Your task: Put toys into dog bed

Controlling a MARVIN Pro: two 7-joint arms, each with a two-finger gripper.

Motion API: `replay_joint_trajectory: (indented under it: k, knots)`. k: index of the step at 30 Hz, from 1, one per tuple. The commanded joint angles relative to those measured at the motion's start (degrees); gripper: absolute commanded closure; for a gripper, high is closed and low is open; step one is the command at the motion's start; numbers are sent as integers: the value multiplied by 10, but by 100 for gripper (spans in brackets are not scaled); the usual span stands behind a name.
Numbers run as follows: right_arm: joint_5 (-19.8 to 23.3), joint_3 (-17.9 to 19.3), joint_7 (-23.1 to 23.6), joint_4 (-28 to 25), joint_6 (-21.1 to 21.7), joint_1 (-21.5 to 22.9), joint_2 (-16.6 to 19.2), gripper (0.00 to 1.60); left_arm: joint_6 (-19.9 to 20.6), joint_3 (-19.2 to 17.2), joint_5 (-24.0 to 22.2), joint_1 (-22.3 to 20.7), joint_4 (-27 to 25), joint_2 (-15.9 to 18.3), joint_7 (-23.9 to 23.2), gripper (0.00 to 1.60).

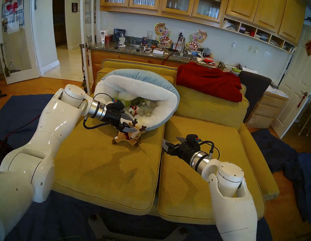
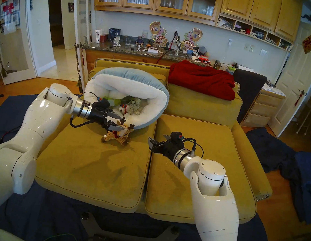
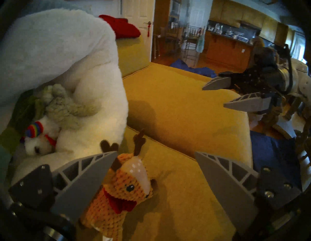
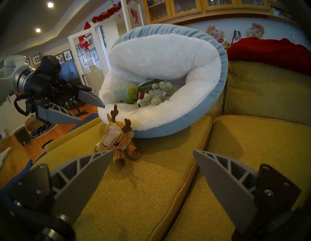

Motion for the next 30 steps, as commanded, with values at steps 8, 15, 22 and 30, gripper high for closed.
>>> replay_joint_trajectory:
  k: [8, 15, 22, 30]
  knots:
    - [-1, 3, -1, -24, 4, 10, -2, 0, 77, -12, 29, 15, -71, -10, 68, 0]
    - [-2, 4, 0, -25, 4, 9, -3, 0, 66, -12, 40, 5, -35, -16, 83, 0]
    - [-3, 4, 1, -24, 4, 10, -4, 0, 49, -12, 42, -11, 10, -20, 90, 0]
    - [-5, 5, 3, -23, 4, 10, -5, 0, 30, -14, 34, -20, 37, -22, 79, 0]
